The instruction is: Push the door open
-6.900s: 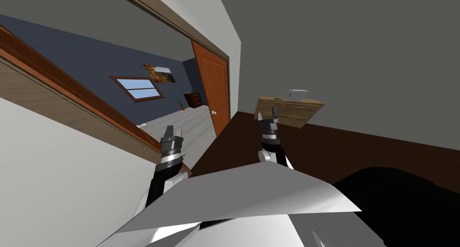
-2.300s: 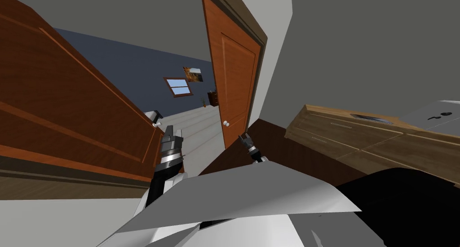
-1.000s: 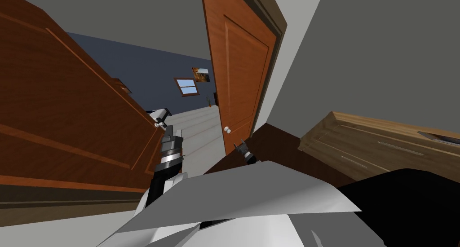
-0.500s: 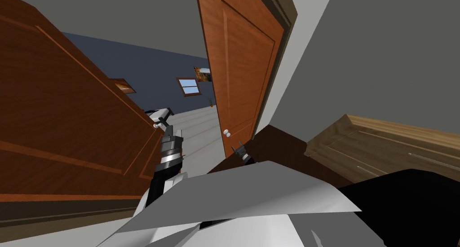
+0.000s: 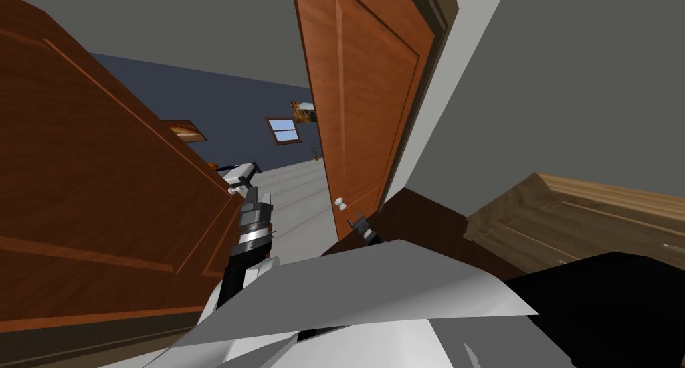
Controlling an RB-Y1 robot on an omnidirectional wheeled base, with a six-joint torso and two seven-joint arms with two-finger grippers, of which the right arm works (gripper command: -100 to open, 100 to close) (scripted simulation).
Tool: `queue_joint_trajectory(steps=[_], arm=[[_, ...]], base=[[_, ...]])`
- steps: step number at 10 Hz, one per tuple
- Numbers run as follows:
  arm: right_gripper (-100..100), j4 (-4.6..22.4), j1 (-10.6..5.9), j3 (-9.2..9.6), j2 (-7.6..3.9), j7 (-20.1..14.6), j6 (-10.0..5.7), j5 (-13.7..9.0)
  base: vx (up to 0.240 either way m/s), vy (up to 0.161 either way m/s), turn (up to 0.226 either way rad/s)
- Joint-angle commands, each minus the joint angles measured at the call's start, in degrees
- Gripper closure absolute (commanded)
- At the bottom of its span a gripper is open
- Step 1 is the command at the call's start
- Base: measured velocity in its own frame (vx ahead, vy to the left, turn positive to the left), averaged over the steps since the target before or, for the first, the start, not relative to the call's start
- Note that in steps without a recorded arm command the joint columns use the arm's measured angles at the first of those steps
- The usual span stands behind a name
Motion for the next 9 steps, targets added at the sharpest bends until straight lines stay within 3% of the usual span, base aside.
queue_joint_trajectory(steps=[1, 3, 5, 6, 7, 9], arm=[[-100, 0.35, -0.16, -0.14, -0.47, 0.25, -0.08, -0.19], [-100, 0.67, -0.47, -0.30, 0.31, 0.34, 0.03, -0.41], [-100, 0.95, -0.75, -0.44, 2.36, 0.42, 0.13, -0.59], [-100, 1.07, -0.70, -0.45, 1.72, 0.54, -0.06, -0.56], [100, 1.07, -0.70, -0.45, 1.72, 0.54, -0.06, -0.56], [100, 1.07, -0.70, -0.45, 1.72, 0.54, -0.06, -0.56]], base=[[0.200, 0.133, 0.012], [0.200, 0.083, 0.021], [0.174, 0.072, 0.020], [0.077, 0.030, 0.003], [-0.013, 0.000, 0.013], [-0.020, -0.002, 0.012]])
